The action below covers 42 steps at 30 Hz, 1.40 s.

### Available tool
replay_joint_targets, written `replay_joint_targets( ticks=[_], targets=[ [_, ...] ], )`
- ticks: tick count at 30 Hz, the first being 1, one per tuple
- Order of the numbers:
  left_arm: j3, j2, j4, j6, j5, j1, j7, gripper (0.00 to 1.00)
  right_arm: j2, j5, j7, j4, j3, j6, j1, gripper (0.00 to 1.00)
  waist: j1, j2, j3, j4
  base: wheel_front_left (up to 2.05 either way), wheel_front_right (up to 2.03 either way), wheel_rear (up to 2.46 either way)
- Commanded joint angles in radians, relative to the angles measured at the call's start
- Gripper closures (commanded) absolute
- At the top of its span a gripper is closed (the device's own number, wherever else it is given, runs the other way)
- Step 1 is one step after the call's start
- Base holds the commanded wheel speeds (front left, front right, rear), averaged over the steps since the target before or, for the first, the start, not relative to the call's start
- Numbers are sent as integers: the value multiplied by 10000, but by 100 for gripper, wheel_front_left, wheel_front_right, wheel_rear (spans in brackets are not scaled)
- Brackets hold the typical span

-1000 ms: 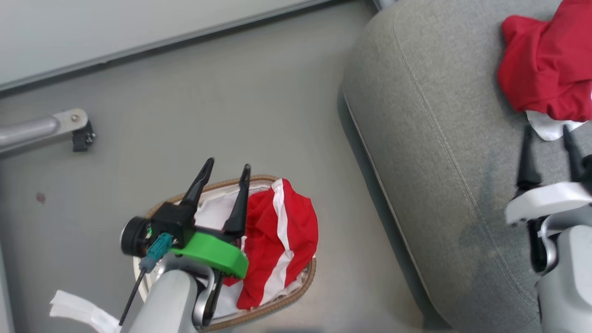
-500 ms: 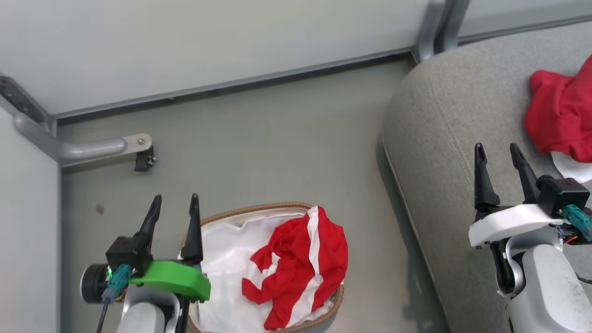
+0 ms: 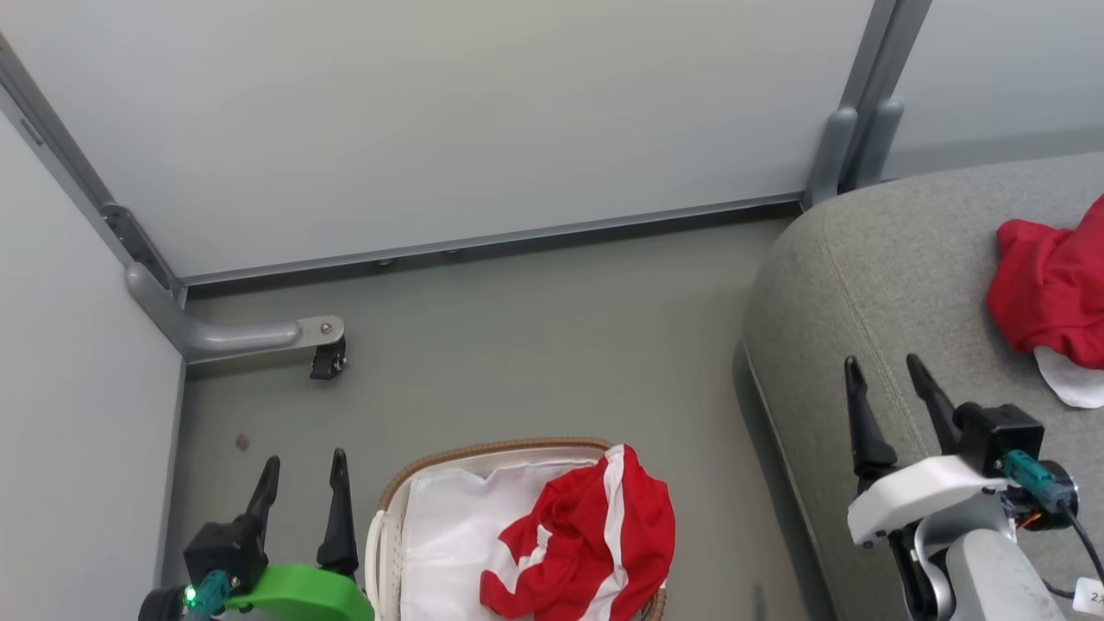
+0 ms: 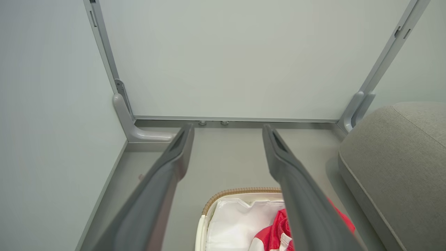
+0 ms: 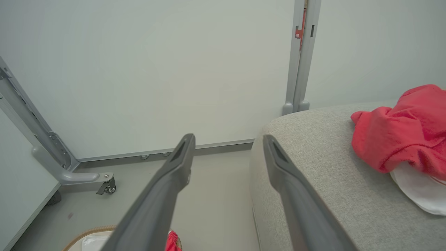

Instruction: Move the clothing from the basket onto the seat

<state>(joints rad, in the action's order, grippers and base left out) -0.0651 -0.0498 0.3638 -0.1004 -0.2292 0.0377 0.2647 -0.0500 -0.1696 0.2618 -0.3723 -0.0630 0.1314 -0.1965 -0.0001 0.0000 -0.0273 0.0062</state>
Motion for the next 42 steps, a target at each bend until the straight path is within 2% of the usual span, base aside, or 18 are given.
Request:
replay_joint_targets(
  ticks=[1,12,21,32,42],
  targets=[
    [40,-18,25,56,-27,-242,-5,0,-36,-29,48,-48,60,-14,202,0,1,0,192,116,0,0,0],
    [-363,-19,180,-40,-275,-229,-5,0,-34,-76,48,4,305,-14,265,0,1,0,-128,71,0,0,0],
    [-1212,-22,804,-214,-561,1425,-5,0,-32,75,48,642,586,-14,-925,0,1,0,-2135,-285,0,0,0],
    [-2287,-39,2289,-312,-648,3823,-5,0,-27,-434,47,1599,1288,-14,-2715,0,1,0,-4992,-1251,0,0,0],
    [-3468,-619,3785,-311,-1293,5369,-6,0,-21,-1196,48,2289,1728,-14,-3670,0,1,0,-6835,-2140,0,0,0]
  ],
)
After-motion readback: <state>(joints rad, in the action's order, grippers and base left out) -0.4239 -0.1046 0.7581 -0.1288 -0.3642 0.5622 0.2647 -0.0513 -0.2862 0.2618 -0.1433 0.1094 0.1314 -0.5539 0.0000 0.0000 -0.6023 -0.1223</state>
